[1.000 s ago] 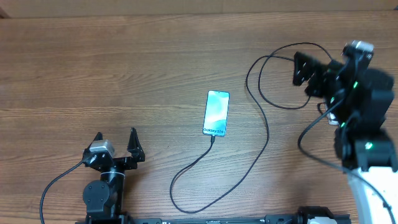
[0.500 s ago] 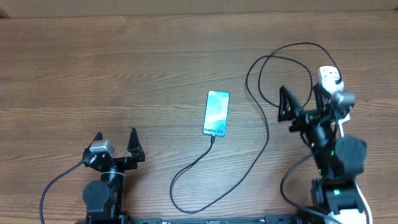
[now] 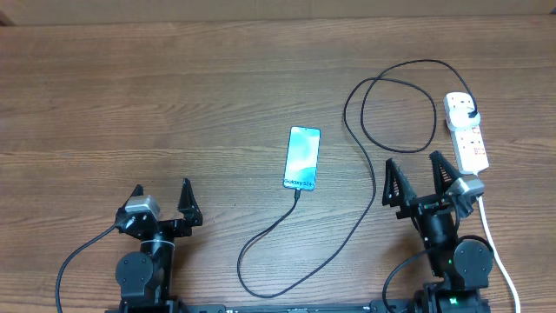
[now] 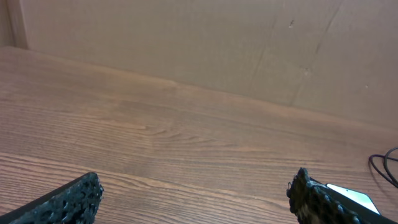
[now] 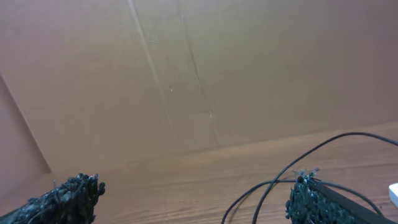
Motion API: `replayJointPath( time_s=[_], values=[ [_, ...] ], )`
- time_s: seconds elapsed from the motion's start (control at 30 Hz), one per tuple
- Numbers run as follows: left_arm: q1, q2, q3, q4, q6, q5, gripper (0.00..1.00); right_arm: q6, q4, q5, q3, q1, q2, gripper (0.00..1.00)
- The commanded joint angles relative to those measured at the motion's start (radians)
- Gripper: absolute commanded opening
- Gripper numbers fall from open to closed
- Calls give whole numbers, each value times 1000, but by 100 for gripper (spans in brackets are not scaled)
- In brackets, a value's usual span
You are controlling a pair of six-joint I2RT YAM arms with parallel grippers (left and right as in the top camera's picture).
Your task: Plug charger to phone and switch on socket
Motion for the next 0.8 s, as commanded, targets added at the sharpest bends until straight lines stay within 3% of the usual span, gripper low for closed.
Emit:
replayJointPath(
  time_s=[0.0, 0.43, 0.77],
  values=[
    [5, -10, -4, -2, 23, -3, 99, 1, -42, 25, -35, 8, -63, 100],
    [5, -10, -4, -2, 23, -3, 99, -3, -441, 70, -36, 8, -308, 100],
    [5, -10, -4, -2, 23, -3, 99, -55, -455, 75, -36, 8, -320, 100]
  ],
)
